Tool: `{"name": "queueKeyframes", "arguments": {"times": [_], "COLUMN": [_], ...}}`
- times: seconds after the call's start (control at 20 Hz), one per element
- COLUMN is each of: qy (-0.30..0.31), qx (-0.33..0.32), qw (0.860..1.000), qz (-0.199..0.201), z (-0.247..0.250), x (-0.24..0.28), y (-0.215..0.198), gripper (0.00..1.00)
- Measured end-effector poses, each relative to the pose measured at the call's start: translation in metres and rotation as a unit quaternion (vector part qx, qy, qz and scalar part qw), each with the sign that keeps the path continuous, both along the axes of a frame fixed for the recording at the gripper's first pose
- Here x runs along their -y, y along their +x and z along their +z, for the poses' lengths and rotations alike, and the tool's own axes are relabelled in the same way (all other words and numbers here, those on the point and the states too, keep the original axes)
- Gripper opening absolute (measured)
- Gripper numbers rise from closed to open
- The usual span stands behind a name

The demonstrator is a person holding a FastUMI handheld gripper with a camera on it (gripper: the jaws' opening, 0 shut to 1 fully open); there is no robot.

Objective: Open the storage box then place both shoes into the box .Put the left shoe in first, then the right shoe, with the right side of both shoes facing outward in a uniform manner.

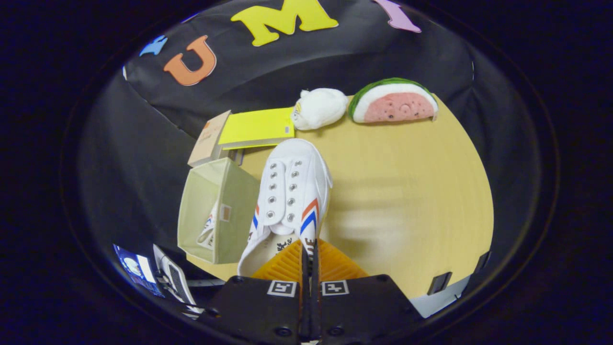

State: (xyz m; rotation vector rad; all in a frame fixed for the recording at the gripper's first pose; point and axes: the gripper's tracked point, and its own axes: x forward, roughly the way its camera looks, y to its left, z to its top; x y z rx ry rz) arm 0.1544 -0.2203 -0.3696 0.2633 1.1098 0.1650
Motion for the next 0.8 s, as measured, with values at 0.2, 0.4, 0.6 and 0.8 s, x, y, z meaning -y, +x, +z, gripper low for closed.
{"name": "queueKeyframes", "arguments": {"times": [0.2,0.4,0.6,0.8], "qy": [0.051,0.054,0.038,-0.003], "qx": [0.000,-0.020,-0.036,-0.038], "qw": [0.999,0.998,0.999,0.998], "qz": [0.008,0.022,-0.007,-0.052], "z": [-0.002,-0.008,0.000,-0.002], "x": [-0.003,-0.001,0.003,0.007], "y": [-0.002,0.002,0.000,-0.003], "gripper": [0.05,0.06,0.05,0.05]}}
